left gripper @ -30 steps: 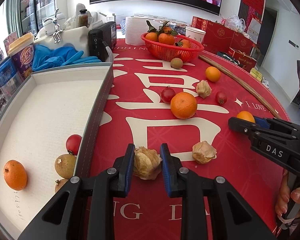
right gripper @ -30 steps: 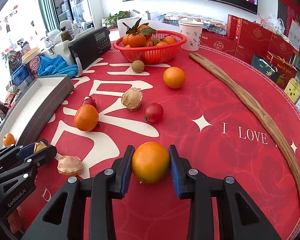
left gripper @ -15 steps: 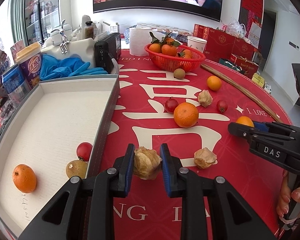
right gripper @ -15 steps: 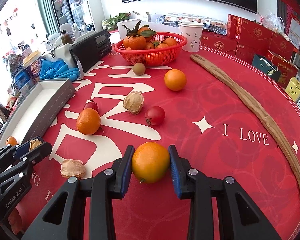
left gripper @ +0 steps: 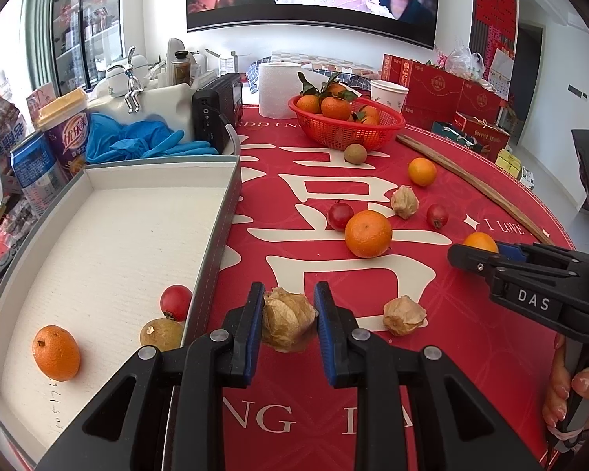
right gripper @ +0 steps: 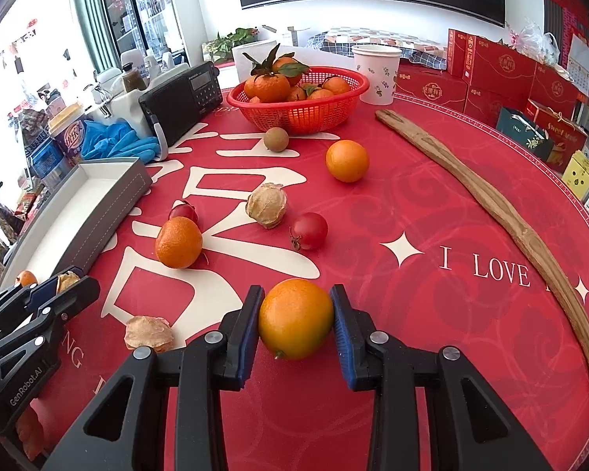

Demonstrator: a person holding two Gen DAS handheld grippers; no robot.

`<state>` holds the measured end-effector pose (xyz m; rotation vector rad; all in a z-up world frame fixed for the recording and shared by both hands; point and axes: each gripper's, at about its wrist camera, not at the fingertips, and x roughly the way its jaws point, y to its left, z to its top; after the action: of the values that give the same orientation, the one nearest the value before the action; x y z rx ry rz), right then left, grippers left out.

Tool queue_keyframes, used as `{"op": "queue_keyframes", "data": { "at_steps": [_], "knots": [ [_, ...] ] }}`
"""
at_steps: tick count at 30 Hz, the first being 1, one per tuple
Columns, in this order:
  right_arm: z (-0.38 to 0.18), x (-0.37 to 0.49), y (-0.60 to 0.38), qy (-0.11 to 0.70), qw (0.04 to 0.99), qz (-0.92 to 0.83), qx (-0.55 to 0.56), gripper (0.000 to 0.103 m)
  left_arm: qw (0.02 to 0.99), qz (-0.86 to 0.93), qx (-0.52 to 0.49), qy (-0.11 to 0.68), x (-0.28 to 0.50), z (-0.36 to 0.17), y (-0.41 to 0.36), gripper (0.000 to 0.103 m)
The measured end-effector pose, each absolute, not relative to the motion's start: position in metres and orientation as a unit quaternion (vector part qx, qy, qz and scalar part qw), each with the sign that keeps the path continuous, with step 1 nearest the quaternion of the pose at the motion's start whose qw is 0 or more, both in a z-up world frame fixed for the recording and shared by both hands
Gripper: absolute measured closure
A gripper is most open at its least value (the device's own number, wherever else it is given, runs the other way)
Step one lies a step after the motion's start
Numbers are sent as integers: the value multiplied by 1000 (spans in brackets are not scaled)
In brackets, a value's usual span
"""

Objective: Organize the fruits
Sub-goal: 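Grasp the papery husked fruit with the left tool while the right lifts the orange, then carry the husked fruit and orange over the white tray and open both tools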

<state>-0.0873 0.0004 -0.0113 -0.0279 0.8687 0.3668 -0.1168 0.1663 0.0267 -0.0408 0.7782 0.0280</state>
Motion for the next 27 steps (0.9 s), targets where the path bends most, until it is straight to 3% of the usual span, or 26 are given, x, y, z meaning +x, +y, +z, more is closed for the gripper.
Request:
{"op": "queue_keyframes", "data": {
  "at_steps": [27],
  "knots": [
    [4,-89,22,390,896,213,-6,68,936,42,-50,345,-125,49,198,75]
  ]
}}
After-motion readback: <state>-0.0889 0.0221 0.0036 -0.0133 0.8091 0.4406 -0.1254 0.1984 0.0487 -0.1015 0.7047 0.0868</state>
